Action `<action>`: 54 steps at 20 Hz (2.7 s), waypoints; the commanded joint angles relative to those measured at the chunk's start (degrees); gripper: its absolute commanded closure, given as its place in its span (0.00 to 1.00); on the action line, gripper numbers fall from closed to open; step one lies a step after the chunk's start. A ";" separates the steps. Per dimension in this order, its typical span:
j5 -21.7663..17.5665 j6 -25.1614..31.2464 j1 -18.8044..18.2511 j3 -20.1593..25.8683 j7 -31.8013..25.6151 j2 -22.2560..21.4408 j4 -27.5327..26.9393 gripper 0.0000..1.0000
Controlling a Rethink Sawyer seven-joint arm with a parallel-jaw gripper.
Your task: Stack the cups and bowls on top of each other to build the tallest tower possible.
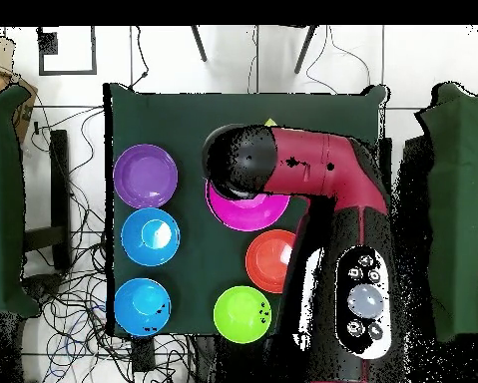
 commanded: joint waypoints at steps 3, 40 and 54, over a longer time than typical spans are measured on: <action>-5.50 3.87 -1.41 6.13 -15.71 1.74 4.25 0.00; -14.88 -1.64 -10.55 12.59 -20.31 6.43 4.41 0.00; -16.30 -0.68 -11.34 12.76 -20.23 4.62 6.13 0.00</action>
